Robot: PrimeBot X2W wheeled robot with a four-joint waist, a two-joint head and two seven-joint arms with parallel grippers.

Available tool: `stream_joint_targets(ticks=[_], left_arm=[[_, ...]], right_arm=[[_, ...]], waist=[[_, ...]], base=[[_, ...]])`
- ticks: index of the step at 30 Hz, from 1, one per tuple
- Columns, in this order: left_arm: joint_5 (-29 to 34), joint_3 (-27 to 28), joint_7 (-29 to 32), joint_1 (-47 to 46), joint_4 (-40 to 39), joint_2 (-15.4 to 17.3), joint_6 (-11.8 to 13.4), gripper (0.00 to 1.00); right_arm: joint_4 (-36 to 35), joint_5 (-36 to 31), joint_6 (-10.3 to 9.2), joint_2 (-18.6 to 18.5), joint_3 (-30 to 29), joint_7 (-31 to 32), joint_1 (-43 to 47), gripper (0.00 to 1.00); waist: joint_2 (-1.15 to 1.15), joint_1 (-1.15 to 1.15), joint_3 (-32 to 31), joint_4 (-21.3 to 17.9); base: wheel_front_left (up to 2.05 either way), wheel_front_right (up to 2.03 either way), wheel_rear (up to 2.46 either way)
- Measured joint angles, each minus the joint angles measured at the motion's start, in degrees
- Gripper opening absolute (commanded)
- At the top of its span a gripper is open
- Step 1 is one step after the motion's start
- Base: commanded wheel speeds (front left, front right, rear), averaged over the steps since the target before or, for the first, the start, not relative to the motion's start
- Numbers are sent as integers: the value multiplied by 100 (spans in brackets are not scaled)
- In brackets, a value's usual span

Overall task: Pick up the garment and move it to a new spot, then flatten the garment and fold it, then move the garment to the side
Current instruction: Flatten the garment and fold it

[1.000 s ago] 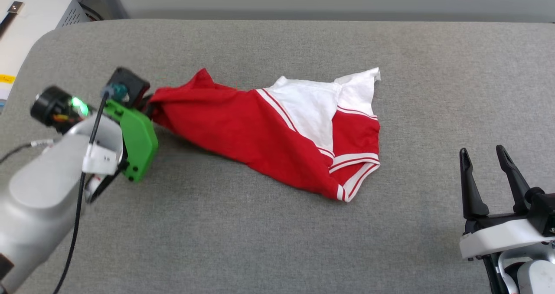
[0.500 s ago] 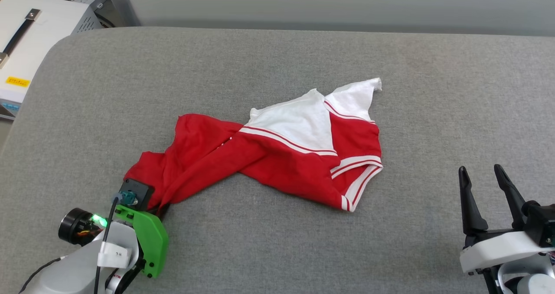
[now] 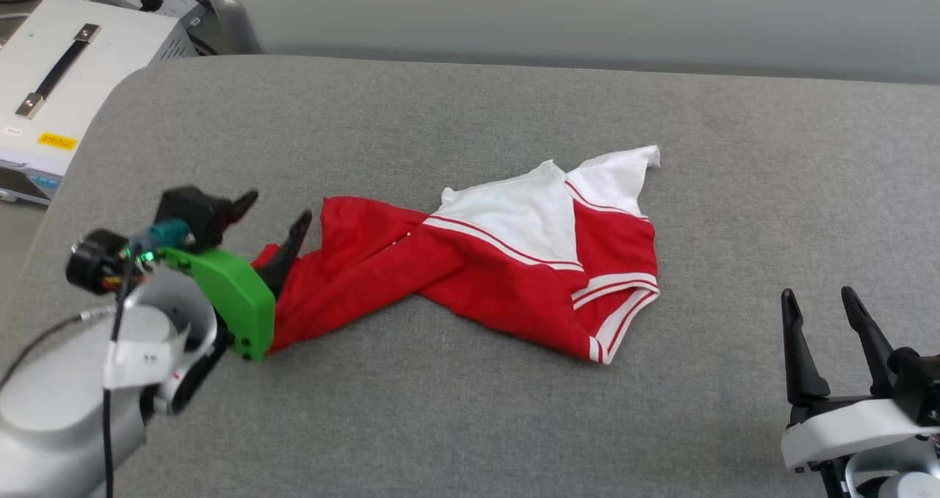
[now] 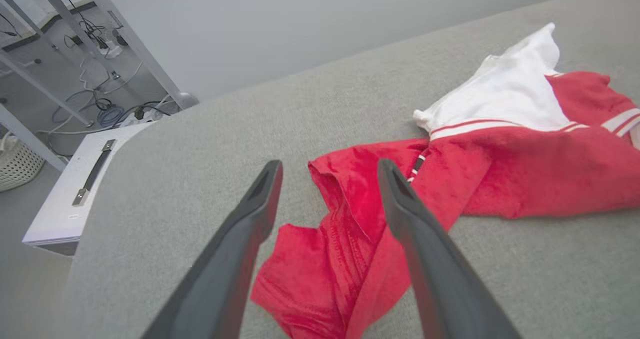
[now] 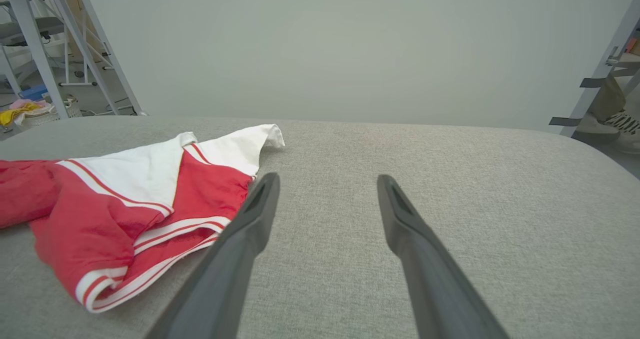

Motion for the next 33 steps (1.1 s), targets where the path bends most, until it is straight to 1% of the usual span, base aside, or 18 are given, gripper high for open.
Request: stream_joint_targets(ticks=[3,4,6,8,12,15,18,21,24,27,30,33], left_arm=[[55,123,326,-516,-387,197,23,100],[32,176,461,-697,-476,205,-20,100],[-23,223,754,-1007,-571,188,-168,100],[-79,212,1146,-1328,-568,114,-379,100],[-547,145,2191,-1957,-274,-268,-870,100],[-890,64,2914,-2356,69,-609,-1148,100],[-934,-137,3551,-2756,457,-902,-1351,100],[-939,-357,4023,-3064,835,-1178,-1483,100],[-921,-610,4326,-3260,1211,-1404,-1560,100],[-808,-826,4517,-3311,1561,-1539,-1601,100],[-538,-981,4513,-3310,1805,-1582,-1622,100],[-456,-1040,4517,-3299,1931,-1608,-1623,100]], right_arm=[[-33,-12,0,18,37,0,-9,100],[-37,-15,0,20,56,0,-20,100],[-48,-20,0,16,100,0,-65,100],[-49,-34,0,11,148,0,-165,100],[-45,-43,0,-19,278,-9,-464,100],[-19,-54,0,-57,378,-42,-677,100],[5,-80,0,-90,490,-68,-883,100],[41,-92,0,-110,608,-92,-1081,100],[77,-92,0,-113,703,-134,-1249,100],[133,-92,0,-114,760,-156,-1388,100],[207,-91,0,-112,826,-194,-1511,100],[266,-90,0,-111,870,-237,-1608,100]], waist=[[0,0,76,-23],[0,0,111,-40],[0,0,185,-75],[0,0,267,-119],[0,0,488,-231],[0,0,668,-321],[0,0,864,-422],[0,1,1068,-535],[0,0,1272,-660],[0,1,1466,-799],[0,1,1641,-945],[0,1,1806,-1079]], base=[[0,0,0],[0,0,0],[0,0,0],[0,0,0],[0,0,0],[0,0,0],[0,0,0],[0,0,0],[0,0,0],[0,0,0],[0,0,0],[0,0,0]])
